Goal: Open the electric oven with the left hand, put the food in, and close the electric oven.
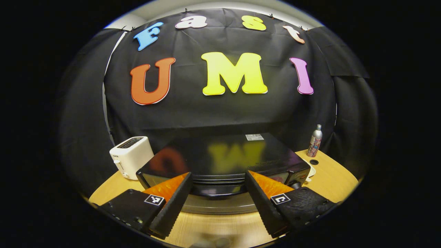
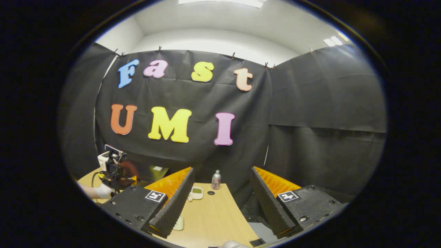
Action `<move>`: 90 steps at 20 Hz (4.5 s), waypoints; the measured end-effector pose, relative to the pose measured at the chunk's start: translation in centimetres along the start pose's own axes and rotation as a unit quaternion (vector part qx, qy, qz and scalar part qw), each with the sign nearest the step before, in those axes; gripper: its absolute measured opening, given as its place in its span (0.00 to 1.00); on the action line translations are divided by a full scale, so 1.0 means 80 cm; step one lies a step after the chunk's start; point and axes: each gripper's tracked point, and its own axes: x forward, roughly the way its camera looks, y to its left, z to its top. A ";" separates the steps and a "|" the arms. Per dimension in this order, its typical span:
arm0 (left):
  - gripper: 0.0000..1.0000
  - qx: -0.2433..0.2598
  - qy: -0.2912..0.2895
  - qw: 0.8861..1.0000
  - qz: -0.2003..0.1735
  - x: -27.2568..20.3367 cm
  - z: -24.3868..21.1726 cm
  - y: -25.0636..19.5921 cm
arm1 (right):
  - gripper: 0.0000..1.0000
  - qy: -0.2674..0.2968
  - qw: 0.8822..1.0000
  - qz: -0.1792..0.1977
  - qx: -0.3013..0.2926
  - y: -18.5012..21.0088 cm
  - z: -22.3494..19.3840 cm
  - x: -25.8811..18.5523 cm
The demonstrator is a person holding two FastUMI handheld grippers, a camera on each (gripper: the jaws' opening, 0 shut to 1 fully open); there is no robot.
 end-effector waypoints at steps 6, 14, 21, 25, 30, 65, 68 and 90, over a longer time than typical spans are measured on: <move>0.97 -0.007 0.010 1.000 -0.005 -0.010 -0.005 0.005 | 1.00 0.007 1.000 0.003 0.009 0.001 -0.008 0.002; 0.97 -0.002 0.019 1.000 -0.008 -0.058 -0.032 0.010 | 1.00 0.009 1.000 0.025 0.006 0.022 -0.015 -0.006; 0.97 -0.003 0.045 0.999 -0.011 -0.097 -0.072 0.011 | 1.00 0.003 0.999 0.037 -0.020 0.031 -0.014 -0.024; 0.97 -0.004 0.066 0.998 -0.015 -0.116 -0.100 0.010 | 1.00 0.014 0.999 0.044 -0.026 0.038 -0.025 -0.030; 0.97 -0.006 0.096 0.995 -0.016 -0.135 -0.140 0.009 | 1.00 0.025 0.998 0.053 -0.026 0.045 -0.033 -0.038; 0.96 -0.010 0.020 1.000 0.010 -0.292 -0.026 0.035 | 0.96 0.245 0.957 0.152 -0.023 0.107 -0.306 0.074; 0.96 -0.014 0.001 1.000 0.025 -0.318 0.003 0.024 | 0.92 0.311 0.933 0.180 -0.006 0.132 -0.375 0.107; 0.96 -0.024 -0.063 0.991 0.111 -0.390 0.097 0.018 | 0.23 0.546 0.813 0.202 0.009 0.207 -0.564 0.175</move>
